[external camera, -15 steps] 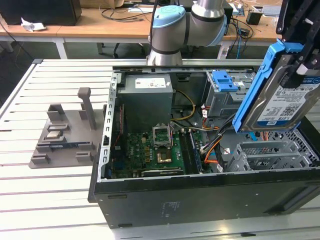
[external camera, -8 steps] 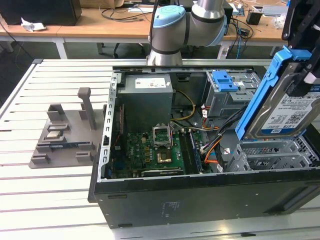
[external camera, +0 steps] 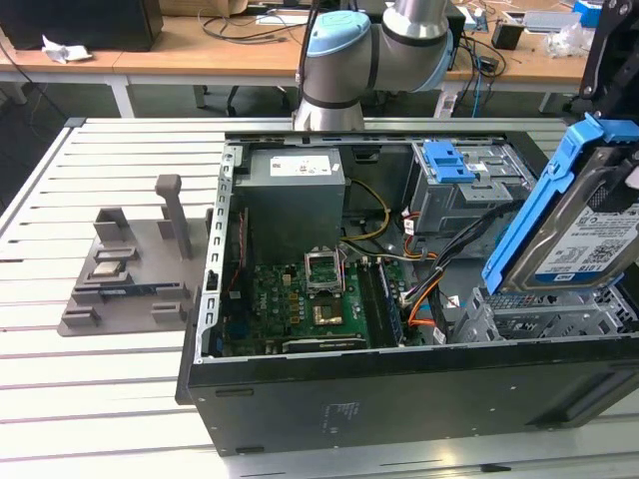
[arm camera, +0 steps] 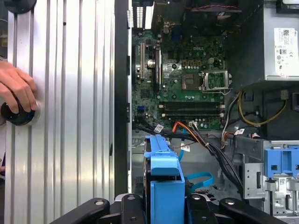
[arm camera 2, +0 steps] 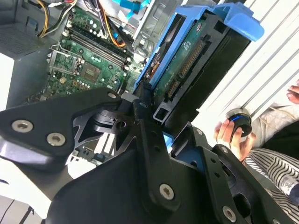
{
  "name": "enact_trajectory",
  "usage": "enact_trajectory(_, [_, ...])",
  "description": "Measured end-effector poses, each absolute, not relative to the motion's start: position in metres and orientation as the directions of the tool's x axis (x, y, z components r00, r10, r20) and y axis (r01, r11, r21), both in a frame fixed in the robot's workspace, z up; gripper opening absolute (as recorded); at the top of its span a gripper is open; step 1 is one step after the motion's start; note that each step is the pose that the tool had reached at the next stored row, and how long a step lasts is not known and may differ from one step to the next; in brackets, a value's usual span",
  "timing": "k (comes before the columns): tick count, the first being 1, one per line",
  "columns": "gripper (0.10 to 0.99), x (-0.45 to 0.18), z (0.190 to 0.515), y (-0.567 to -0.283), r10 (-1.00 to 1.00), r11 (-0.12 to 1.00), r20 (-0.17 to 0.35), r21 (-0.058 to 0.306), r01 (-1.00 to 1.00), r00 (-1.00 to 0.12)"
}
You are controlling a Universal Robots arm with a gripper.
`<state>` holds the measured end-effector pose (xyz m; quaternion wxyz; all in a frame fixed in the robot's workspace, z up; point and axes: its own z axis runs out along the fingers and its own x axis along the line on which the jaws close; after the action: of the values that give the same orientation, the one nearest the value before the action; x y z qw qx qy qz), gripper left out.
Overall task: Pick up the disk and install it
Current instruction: 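Pick up the disk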
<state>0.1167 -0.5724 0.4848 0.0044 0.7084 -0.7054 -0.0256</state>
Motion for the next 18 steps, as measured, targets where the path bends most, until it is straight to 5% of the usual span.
enact_trajectory(18, [0.365, 0.129, 0.468, -0.572, -1.0, -0.005, -0.03, 0.043, -0.999, 0.003])
